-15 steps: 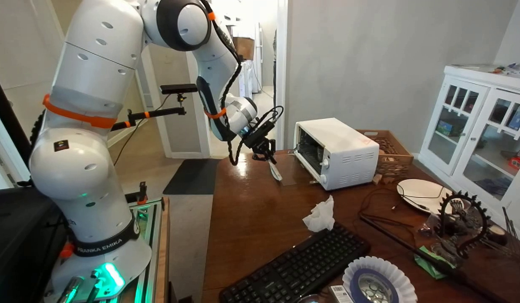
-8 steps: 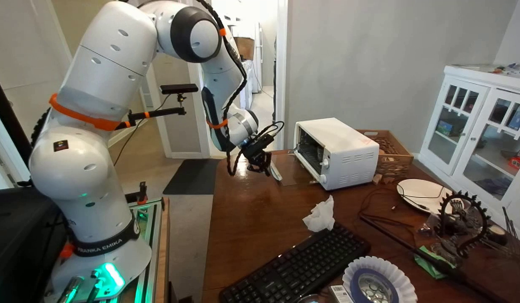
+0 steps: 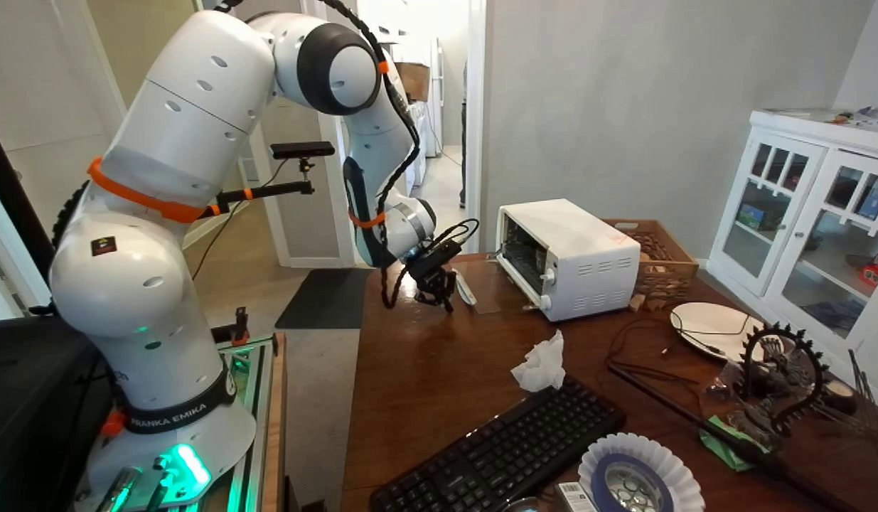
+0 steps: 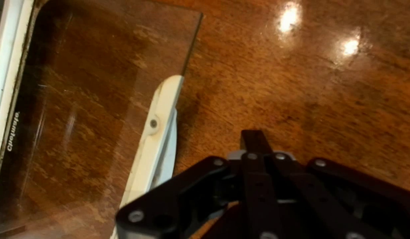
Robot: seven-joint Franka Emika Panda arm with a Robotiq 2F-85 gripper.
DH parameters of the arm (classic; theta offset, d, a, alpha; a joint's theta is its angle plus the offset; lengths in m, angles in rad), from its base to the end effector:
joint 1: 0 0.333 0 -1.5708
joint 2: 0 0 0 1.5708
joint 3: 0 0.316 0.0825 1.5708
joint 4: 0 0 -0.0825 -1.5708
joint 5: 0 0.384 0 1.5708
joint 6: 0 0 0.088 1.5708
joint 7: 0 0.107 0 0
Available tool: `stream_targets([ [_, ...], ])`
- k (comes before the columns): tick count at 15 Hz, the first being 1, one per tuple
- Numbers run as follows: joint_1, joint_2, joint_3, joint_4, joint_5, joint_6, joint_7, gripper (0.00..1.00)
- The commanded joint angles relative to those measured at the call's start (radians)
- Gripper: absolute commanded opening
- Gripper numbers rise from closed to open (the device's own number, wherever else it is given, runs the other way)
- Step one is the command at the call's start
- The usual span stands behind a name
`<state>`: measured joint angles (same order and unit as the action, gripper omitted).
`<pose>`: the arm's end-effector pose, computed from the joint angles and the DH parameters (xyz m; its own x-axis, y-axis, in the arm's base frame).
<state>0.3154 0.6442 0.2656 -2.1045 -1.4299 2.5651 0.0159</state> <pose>0.4376 0.3170 0.1011 -0.1554 0.9378 -0.3106 0.8877 0.2705 0.3725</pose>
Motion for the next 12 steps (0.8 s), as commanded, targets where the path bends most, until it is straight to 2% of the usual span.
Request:
stream_targets([
  [1, -0.014, -0.049, -0.024, -0.048, -0.039, 0.009, 0.004, 0.0],
  [5, -0.052, -0.09, -0.05, -0.083, -0.063, 0.012, 0.007, 0.0],
  [7, -0.088, -0.089, -0.053, -0.085, -0.014, 0.023, -0.015, 0.0],
  [8, -0.062, -0.067, -0.048, -0.054, -0.034, 0.0, -0.003, 0.01],
  [12, -0.087, -0.062, -0.054, -0.048, -0.039, 0.014, 0.0, 0.0],
])
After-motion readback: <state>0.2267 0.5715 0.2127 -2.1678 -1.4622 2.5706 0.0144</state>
